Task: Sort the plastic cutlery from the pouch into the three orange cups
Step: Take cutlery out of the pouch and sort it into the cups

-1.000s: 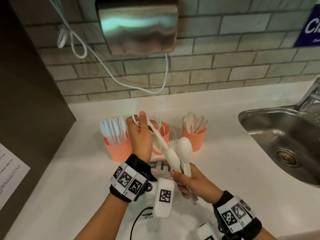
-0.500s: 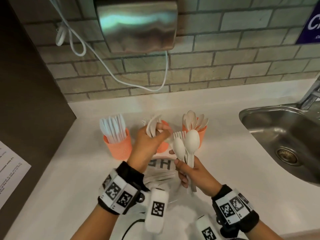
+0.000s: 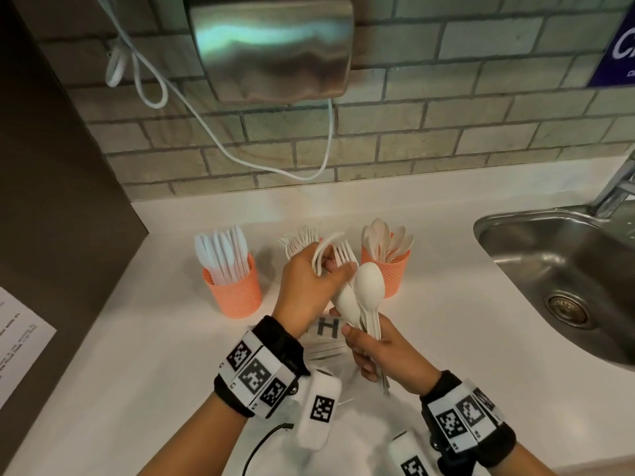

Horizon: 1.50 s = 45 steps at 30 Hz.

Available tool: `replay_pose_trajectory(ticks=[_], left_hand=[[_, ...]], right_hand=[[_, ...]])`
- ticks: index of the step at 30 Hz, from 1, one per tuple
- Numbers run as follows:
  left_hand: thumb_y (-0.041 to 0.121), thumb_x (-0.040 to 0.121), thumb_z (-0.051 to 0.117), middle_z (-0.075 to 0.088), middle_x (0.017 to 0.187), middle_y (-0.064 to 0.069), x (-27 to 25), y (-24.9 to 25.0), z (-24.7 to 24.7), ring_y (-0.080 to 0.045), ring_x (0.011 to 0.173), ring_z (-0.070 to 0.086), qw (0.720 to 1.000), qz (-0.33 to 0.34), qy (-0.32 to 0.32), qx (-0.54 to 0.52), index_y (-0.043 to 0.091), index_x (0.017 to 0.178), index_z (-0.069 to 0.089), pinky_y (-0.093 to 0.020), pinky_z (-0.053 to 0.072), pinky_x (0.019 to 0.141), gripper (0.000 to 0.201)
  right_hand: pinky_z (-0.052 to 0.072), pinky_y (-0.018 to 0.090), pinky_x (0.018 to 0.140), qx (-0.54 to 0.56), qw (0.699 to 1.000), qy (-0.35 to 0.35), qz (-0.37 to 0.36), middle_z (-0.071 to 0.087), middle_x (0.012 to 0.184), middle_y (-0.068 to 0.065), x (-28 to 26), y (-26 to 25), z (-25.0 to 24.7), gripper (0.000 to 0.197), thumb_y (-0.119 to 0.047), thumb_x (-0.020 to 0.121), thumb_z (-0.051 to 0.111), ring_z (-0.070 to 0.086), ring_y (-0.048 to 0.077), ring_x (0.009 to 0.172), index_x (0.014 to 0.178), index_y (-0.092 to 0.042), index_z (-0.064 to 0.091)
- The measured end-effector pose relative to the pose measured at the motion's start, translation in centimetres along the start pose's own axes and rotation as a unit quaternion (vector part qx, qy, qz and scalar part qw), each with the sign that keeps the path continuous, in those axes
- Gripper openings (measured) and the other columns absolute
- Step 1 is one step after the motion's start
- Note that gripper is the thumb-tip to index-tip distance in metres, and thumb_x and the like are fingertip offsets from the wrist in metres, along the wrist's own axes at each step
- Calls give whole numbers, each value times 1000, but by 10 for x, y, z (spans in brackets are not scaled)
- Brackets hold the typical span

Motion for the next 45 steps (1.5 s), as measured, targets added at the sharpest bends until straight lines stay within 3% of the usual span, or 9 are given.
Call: replay_pose_trajectory(ticks=[3, 10, 15, 18, 22, 28, 30, 35, 45], left_hand=[[17, 82, 68, 64, 78, -10, 0, -4, 3, -18, 71, 57, 1000, -7, -10, 27, 15, 74, 58, -32, 48, 68, 13], [19, 99, 41, 71, 63, 1, 23, 18, -29, -10, 60, 67, 985, 14, 103, -140, -10, 107, 47, -21, 54, 57, 30], [21, 99, 40, 47, 45, 8, 26, 24, -59, -1, 38, 44, 957, 7, 202, -209, 14, 91, 39, -15, 39, 42, 11], [16, 98, 41, 43, 49, 4, 19, 15, -46, -2, 36, 44, 974, -50, 108, -192, 8, 94, 42, -17, 39, 42, 9], [17, 95, 50, 44, 38, 9, -9, 1, -8, -4, 34, 39, 990, -97, -39, -99, 16, 79, 58, -14, 30, 34, 18], [15, 84, 66, 69, 74, 12, -18, -4, 7, 2, 70, 63, 997, -41, 15, -67, 27, 75, 66, -9, 49, 63, 15], [17, 85, 65, 69, 79, 8, -16, -4, 10, 4, 69, 62, 997, -45, -5, -64, 26, 79, 65, -8, 49, 62, 11], [13, 89, 59, 54, 48, 14, -14, 0, 13, 5, 36, 48, 991, -87, -22, -102, 15, 83, 63, -7, 33, 37, 7], [23, 93, 53, 46, 35, 14, 2, 1, 14, 0, 32, 39, 990, -75, 20, -118, 17, 66, 53, -8, 29, 36, 27]], right_hand=[[32, 18, 34, 2, 1000, 0, 6, 36, 58, -2, 0, 3, 1, 20, -9, 96, 44, 33, 7, 38, 116, -11, 49], [30, 18, 34, 2, 1000, 4, 16, 35, 56, -4, -2, 5, -2, 24, -10, 97, 43, 32, 6, 39, 119, -13, 49], [30, 18, 34, 24, 999, 27, 10, 33, 53, -6, -4, 5, -8, 24, -10, 98, 41, 30, 7, 39, 115, -21, 54], [29, 19, 35, 35, 999, 41, 3, 35, 53, -3, -3, 3, -12, 16, -11, 97, 42, 31, 8, 38, 83, -8, 49], [32, 20, 37, 40, 998, 41, -17, 42, 53, 0, -1, -1, -14, 28, -11, 97, 41, 34, 9, 38, 70, -7, 44], [37, 21, 37, -16, 998, 41, -53, 46, 54, -2, -3, -5, -11, 26, -15, 98, 43, 38, 8, 41, 74, -6, 48], [36, 20, 37, -22, 998, 39, -44, 43, 52, -7, -5, -2, -11, 19, -13, 97, 42, 37, 8, 41, 81, -6, 46], [37, 19, 38, -24, 998, 42, -42, 43, 49, -11, -8, -4, -11, 8, -12, 96, 45, 38, 5, 41, 99, -9, 51], [36, 20, 35, -30, 995, 76, -55, 41, 47, -10, -4, -10, -14, 23, -20, 93, 47, 36, 6, 40, 112, -9, 54]])
Point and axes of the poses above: each hand's wrist, its own x-axis towards the middle knuckle, its own z-axis out of the palm, y = z × x, the point moved 6 cm from there along x, towards the middle knuckle
